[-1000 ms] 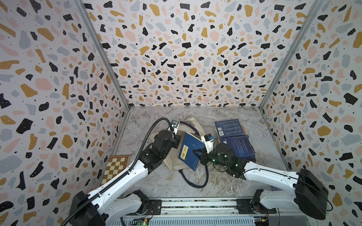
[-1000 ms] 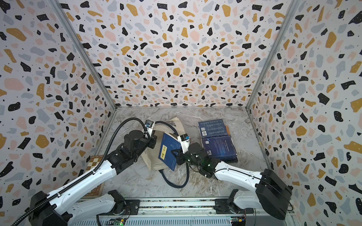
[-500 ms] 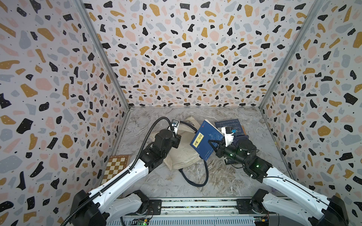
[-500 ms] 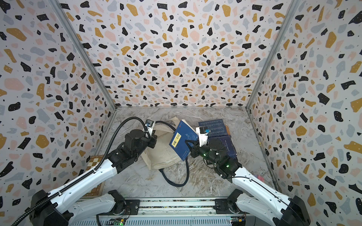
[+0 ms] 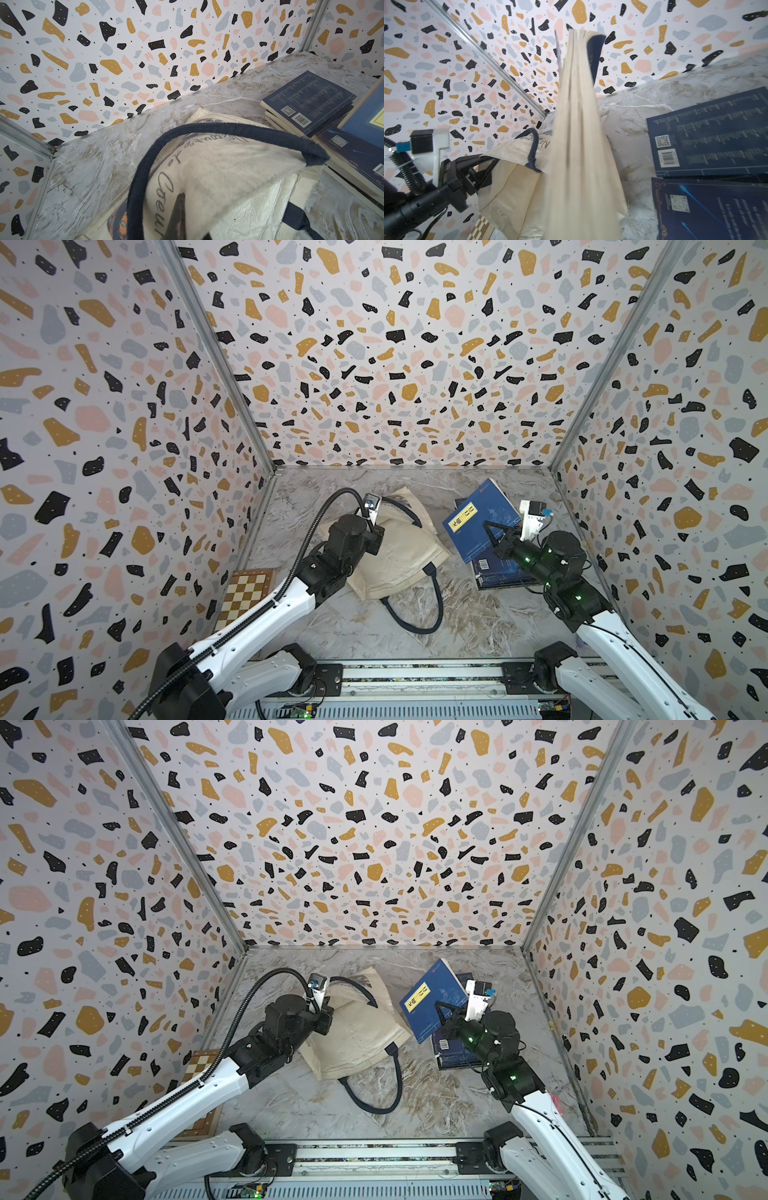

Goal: Take out the books from the canvas bag
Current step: Place the book on the book.

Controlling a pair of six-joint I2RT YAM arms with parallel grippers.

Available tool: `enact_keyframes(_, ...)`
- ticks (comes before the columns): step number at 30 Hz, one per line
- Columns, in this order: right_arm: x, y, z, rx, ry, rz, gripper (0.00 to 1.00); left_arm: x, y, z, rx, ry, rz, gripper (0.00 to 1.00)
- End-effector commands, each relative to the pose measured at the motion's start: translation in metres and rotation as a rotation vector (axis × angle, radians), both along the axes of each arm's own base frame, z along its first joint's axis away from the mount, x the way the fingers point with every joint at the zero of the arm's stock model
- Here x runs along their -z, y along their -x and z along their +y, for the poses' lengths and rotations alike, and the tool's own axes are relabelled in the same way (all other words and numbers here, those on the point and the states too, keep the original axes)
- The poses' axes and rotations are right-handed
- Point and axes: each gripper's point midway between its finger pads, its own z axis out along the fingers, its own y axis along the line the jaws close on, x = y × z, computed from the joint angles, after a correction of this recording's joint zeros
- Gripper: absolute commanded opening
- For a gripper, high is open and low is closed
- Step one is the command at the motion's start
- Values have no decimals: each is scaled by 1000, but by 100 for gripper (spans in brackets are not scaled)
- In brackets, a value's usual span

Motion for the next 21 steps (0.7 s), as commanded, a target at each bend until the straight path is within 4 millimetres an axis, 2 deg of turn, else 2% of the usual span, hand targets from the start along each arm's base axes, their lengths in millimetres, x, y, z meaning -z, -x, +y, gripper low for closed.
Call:
enact_keyframes(1,-9,1,-10,8,-71,0,0,-20,-4,-1,-4,42,-36,0)
enact_keyframes(10,13,-5,-52,140,-133,67,0,-20,-3,-3,5,46,-33,0)
enact_keyframes(16,50,-8,-70,188,-222,182,0,-20,-3,-3,7,47,-34,0)
enact_keyframes(21,80,-8,-73,199,-291,277,0,-21,-2,-3,9,49,-35,0)
